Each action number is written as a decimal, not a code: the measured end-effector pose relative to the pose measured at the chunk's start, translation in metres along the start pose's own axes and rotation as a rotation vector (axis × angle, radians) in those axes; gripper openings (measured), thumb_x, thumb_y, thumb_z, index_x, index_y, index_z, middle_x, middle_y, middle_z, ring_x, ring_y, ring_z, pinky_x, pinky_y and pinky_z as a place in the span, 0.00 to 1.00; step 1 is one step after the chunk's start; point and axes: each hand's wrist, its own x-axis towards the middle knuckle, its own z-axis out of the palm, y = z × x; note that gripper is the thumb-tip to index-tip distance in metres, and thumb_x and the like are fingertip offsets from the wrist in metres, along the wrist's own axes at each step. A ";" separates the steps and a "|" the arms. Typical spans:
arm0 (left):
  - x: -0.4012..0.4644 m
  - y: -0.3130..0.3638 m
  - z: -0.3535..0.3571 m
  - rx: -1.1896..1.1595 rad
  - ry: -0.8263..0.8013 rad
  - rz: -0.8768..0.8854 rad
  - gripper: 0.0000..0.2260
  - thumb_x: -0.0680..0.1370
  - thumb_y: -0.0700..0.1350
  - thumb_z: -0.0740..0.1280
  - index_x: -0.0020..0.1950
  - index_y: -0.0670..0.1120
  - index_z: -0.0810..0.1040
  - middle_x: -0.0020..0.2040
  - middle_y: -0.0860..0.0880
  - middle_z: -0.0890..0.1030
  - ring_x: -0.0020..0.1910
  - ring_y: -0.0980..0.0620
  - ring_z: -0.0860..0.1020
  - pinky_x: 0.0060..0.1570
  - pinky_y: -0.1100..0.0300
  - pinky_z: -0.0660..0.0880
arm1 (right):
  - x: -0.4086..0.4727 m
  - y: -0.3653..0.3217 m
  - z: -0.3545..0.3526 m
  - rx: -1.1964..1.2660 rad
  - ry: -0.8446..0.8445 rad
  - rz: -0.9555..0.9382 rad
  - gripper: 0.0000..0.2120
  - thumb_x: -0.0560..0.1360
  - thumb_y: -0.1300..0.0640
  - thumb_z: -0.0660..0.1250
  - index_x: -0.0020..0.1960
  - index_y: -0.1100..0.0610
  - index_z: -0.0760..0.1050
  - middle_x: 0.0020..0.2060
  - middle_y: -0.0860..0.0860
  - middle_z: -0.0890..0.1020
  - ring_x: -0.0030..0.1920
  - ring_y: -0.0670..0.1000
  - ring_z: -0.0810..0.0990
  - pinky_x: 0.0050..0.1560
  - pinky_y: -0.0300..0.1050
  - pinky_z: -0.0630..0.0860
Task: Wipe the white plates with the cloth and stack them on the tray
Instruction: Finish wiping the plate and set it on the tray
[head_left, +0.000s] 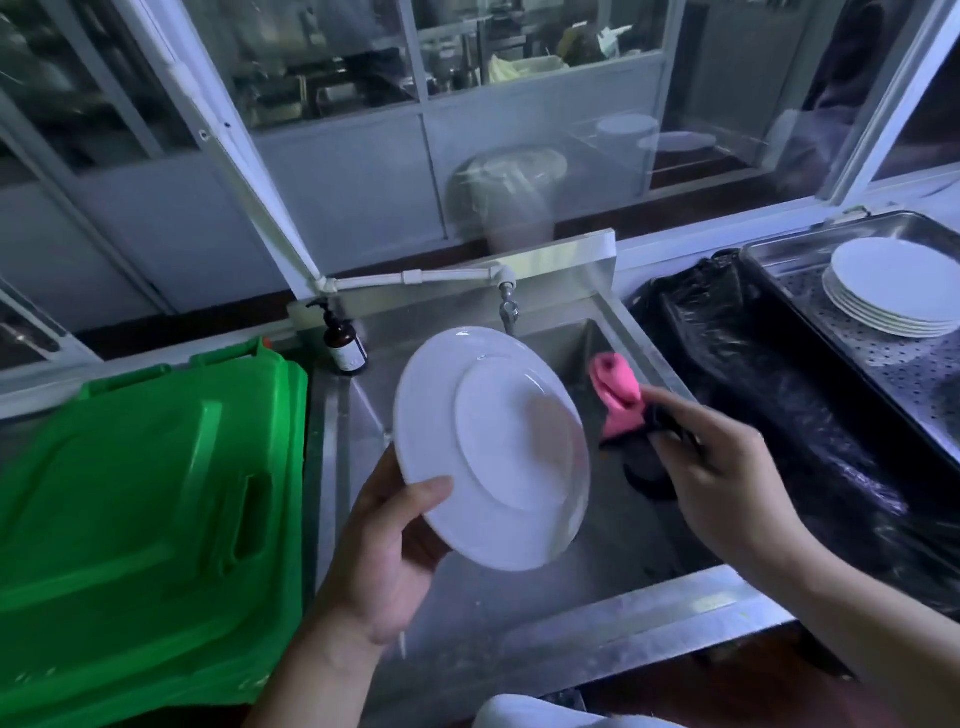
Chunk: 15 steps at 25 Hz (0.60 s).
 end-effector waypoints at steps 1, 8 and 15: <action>-0.002 -0.002 0.010 0.038 -0.002 0.015 0.24 0.65 0.43 0.72 0.61 0.51 0.84 0.60 0.42 0.84 0.57 0.45 0.82 0.52 0.52 0.81 | 0.011 -0.012 0.003 -0.013 0.009 -0.088 0.32 0.76 0.74 0.62 0.58 0.36 0.80 0.50 0.39 0.86 0.52 0.37 0.81 0.53 0.32 0.75; -0.005 -0.017 0.068 0.124 0.041 0.165 0.22 0.67 0.38 0.71 0.61 0.48 0.84 0.58 0.41 0.84 0.56 0.44 0.82 0.52 0.52 0.82 | 0.015 -0.027 0.030 -0.033 -0.066 -0.356 0.28 0.69 0.64 0.57 0.66 0.52 0.79 0.67 0.46 0.77 0.69 0.49 0.75 0.69 0.45 0.72; -0.022 -0.022 0.078 0.071 0.179 0.182 0.35 0.58 0.45 0.83 0.65 0.48 0.81 0.61 0.41 0.83 0.56 0.45 0.83 0.46 0.52 0.82 | 0.001 0.026 -0.058 -0.082 -0.540 -0.646 0.30 0.70 0.72 0.57 0.63 0.50 0.82 0.63 0.42 0.81 0.66 0.43 0.78 0.66 0.37 0.72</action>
